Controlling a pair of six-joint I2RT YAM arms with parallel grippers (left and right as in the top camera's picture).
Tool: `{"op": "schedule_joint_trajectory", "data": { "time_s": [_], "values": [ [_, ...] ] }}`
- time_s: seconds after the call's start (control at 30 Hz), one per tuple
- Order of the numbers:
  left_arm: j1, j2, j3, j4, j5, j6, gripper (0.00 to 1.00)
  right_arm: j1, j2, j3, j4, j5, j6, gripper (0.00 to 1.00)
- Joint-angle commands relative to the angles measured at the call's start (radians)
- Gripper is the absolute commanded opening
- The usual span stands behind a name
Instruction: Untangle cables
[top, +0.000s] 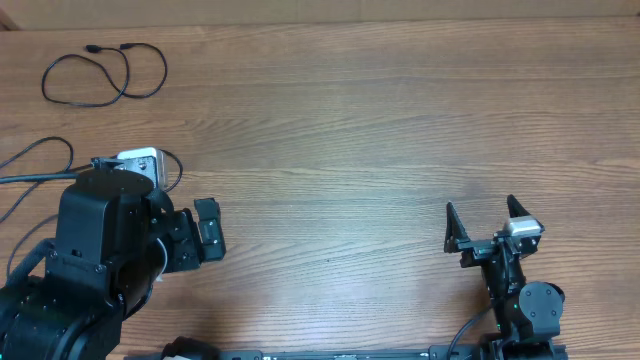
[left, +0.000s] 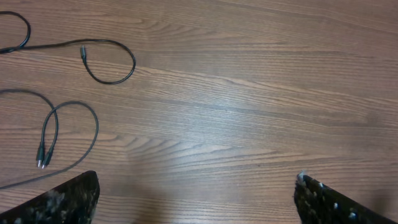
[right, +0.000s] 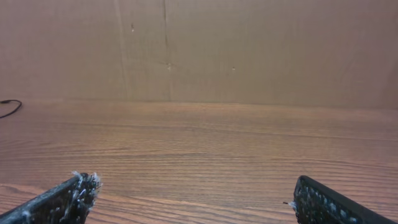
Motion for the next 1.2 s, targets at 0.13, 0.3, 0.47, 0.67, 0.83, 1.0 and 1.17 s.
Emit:
{"op": "schedule_joint_trajectory", "data": {
  "time_s": [0.13,0.3,0.47,0.67,0.83,1.0,1.17],
  "values": [
    [-0.001,0.001,0.007,0.002,-0.013,-0.014,0.99,-0.006,-0.009,-0.010,0.006,0.009,-0.005,1.00],
    [-0.001,0.001,0.007,0.002,-0.013,-0.014,0.99,-0.006,-0.009,-0.010,0.006,0.008,-0.005,1.00],
    [-0.001,0.001,0.007,0.002,-0.013,-0.014,0.99,-0.006,-0.009,-0.010,0.006,0.009,-0.005,1.00],
    [-0.001,0.001,0.007,0.002,-0.013,-0.014,1.00,-0.006,-0.009,-0.010,0.006,0.008,-0.005,1.00],
    [-0.001,0.001,0.007,-0.034,-0.013,-0.014,0.99,-0.006,-0.009,-0.010,0.006,0.008,-0.005,1.00],
    [0.001,0.000,0.002,-0.048,0.037,-0.039,1.00,-0.006,-0.009,-0.010,0.006,0.009,-0.005,1.00],
    [0.016,-0.037,-0.075,-0.014,0.036,-0.045,1.00,-0.006,-0.009,-0.010,0.006,0.008,-0.005,1.00]
  ]
}}
